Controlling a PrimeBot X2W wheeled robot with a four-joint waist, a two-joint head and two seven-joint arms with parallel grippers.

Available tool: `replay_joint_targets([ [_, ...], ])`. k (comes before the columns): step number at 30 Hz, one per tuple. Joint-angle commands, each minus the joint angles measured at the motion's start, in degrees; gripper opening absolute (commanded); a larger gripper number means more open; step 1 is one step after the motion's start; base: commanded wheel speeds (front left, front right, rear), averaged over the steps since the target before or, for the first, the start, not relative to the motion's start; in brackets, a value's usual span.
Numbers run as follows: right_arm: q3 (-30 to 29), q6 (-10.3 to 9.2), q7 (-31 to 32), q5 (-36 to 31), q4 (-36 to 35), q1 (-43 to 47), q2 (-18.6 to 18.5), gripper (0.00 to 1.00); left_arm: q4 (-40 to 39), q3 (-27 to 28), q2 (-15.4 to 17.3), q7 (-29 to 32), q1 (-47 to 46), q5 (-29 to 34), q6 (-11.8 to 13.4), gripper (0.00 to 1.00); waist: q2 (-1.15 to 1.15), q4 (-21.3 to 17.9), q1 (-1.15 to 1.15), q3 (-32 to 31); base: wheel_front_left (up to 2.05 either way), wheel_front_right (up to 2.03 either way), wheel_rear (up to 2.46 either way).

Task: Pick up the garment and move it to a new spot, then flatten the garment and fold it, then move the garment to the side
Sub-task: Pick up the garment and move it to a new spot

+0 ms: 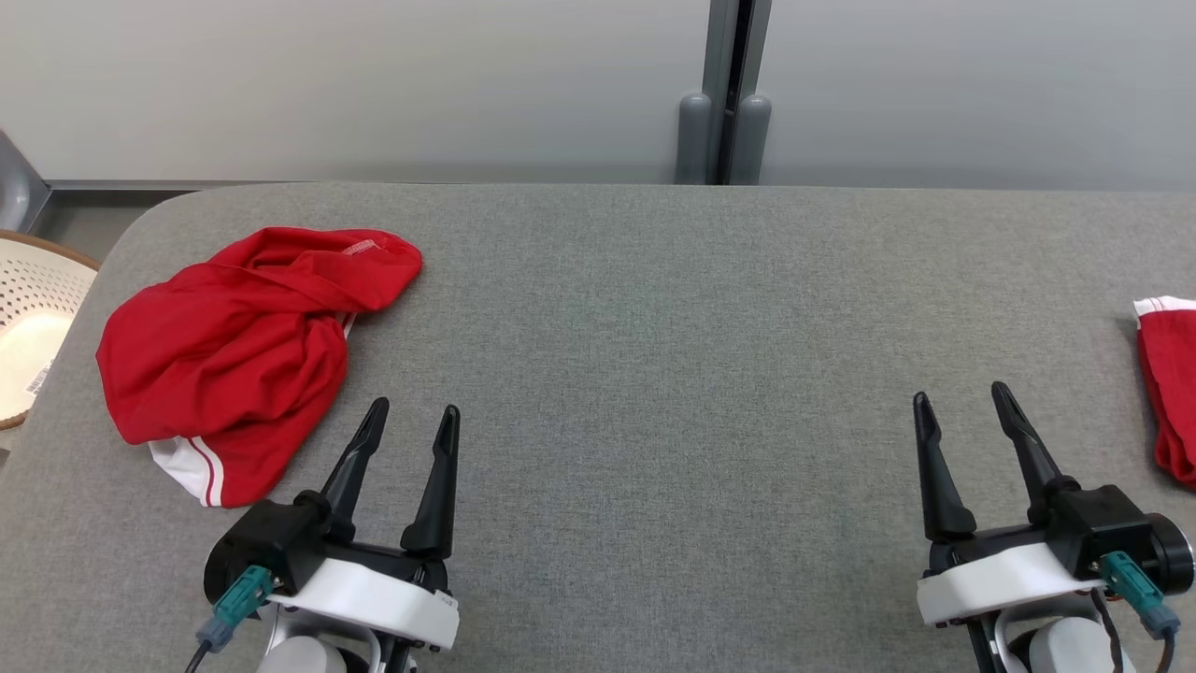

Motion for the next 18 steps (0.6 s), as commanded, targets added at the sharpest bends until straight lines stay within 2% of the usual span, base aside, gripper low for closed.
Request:
replay_joint_targets([
  [1, -0.39, -0.12, -0.06, 1.34, -0.19, -0.3, -0.04, 1.0, 0.24, 0.15, 0.19, -0.02, -0.48, 0.36, -0.14, 1.0, 0.0, -0.01, 0.0, 0.13, 0.0, 0.0, 0.0],
  [10, -0.28, -0.12, -0.06, 4.04, -0.87, -0.39, -0.04, 1.0, 0.92, -0.55, 0.2, -0.02, -0.85, 0.62, -0.2, 1.0, 0.0, 0.06, 0.0, 0.58, 0.0, 0.0, 0.0],
  [15, 0.4, -0.12, -0.06, 5.57, -0.96, -0.61, -0.03, 1.0, 1.19, -0.04, 0.2, -0.02, -1.56, 0.38, -0.22, 1.0, 0.0, 1.51, 0.0, 0.93, 0.0, 0.0, 0.0],
  [18, 1.35, -0.12, -0.06, 6.71, -1.1, -0.22, -0.04, 1.0, 1.46, 0.52, 0.22, -0.02, -1.74, 0.88, 0.11, 1.0, 0.0, 3.67, 0.0, 1.22, 0.0, 0.0, 0.0],
])
